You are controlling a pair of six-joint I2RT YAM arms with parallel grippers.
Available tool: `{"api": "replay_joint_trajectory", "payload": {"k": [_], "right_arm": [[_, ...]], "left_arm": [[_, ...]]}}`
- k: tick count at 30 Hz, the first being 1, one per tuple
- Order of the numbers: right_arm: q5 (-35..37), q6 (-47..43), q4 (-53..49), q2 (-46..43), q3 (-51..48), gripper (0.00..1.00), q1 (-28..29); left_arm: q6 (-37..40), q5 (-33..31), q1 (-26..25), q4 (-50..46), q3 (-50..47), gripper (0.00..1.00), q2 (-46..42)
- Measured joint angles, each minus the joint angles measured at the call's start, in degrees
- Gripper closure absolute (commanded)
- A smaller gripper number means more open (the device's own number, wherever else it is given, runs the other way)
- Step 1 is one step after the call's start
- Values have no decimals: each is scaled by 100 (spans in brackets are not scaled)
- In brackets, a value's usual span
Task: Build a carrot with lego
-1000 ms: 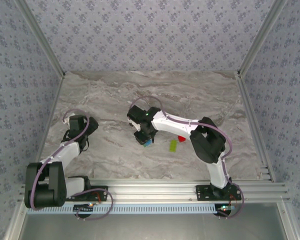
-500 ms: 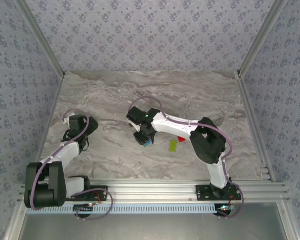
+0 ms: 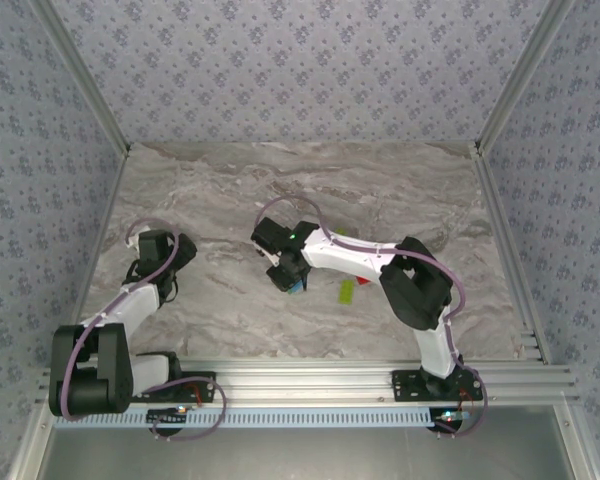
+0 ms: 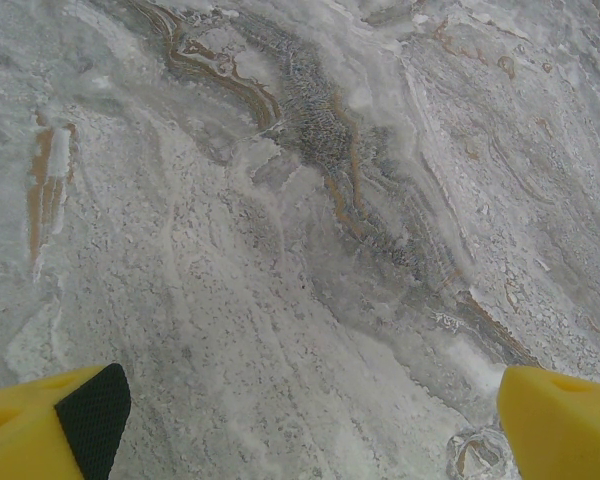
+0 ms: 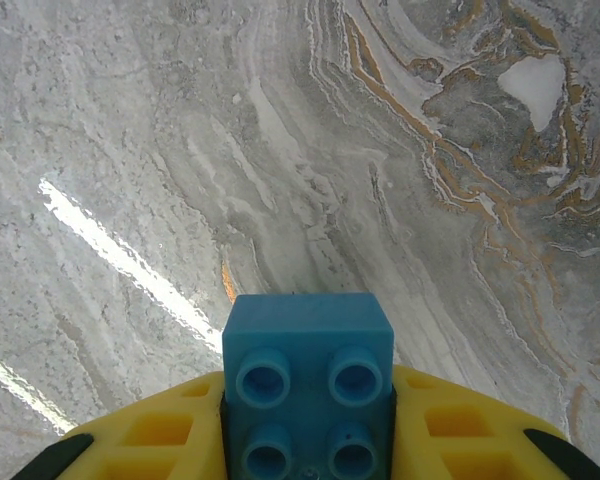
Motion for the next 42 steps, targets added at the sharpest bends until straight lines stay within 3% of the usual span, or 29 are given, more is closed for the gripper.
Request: {"api": "replay_joint_trajectory", "payload": {"k": [11, 17, 25, 42], "right_arm": [[-11, -48, -225, 11, 162, 77, -46], [-9, -203, -859, 66, 933, 76, -260], [-15, -306, -909, 92, 1526, 75, -603], [-83, -492, -907, 1040, 1864, 75, -785]], "left_arm": [[0, 0, 0, 0, 0, 4, 0], [0, 0, 0, 0, 0, 4, 0], [0, 0, 0, -2, 0, 4, 0], [0, 0, 0, -2, 0, 4, 2]]}}
